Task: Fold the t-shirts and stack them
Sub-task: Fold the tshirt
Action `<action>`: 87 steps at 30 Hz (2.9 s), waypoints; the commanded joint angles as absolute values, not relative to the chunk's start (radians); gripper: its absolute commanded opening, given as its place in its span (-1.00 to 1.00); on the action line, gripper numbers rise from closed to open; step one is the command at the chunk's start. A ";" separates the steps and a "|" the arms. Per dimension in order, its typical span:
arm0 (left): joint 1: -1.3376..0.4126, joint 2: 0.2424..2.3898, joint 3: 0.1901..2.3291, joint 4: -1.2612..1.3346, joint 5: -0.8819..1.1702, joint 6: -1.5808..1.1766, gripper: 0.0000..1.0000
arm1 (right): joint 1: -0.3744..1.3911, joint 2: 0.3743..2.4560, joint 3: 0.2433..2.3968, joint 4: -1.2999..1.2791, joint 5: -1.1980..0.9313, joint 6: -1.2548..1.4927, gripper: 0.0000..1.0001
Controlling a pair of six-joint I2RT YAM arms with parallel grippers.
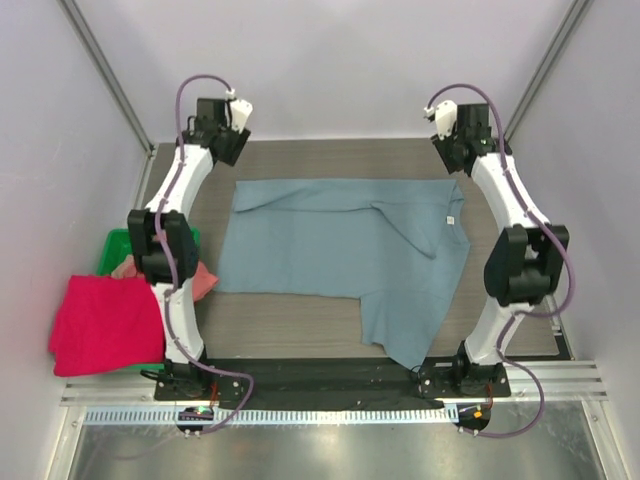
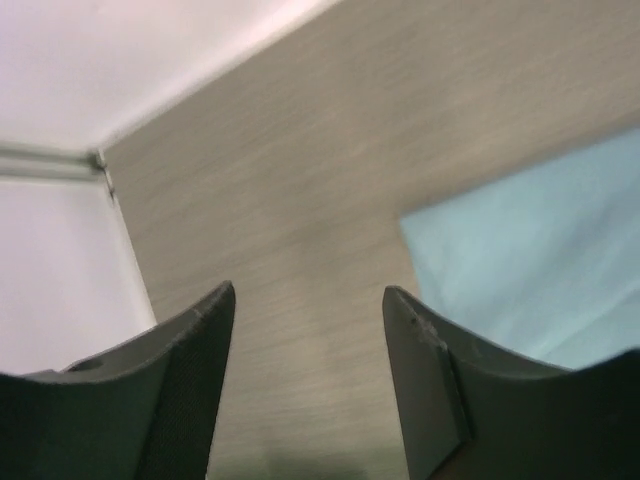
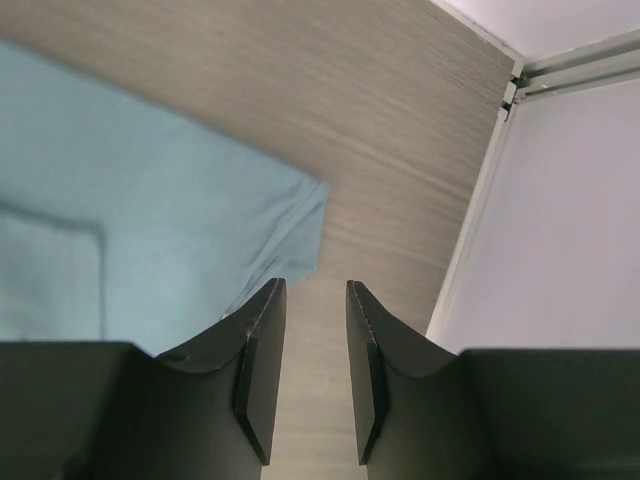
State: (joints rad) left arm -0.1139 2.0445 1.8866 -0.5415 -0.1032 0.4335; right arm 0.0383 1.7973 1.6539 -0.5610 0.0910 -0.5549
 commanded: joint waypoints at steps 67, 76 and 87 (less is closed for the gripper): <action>-0.023 2.698 2.549 -0.884 0.133 0.144 -0.19 | -0.160 2.548 2.293 -0.719 -0.144 -0.402 -0.24; -0.023 2.714 2.548 -0.871 0.112 0.147 -0.85 | -0.172 2.582 2.287 -0.722 -0.163 -0.380 -0.79; -0.020 2.470 2.562 -0.784 0.133 0.133 -0.99 | -0.178 2.392 2.471 -0.697 -0.216 -0.399 -0.98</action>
State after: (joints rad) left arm -0.0330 2.6537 2.5381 -0.8753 0.1413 0.1375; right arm -0.1661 2.5362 2.3436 -0.7563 -0.2016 -0.3885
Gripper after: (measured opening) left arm 0.005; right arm 0.043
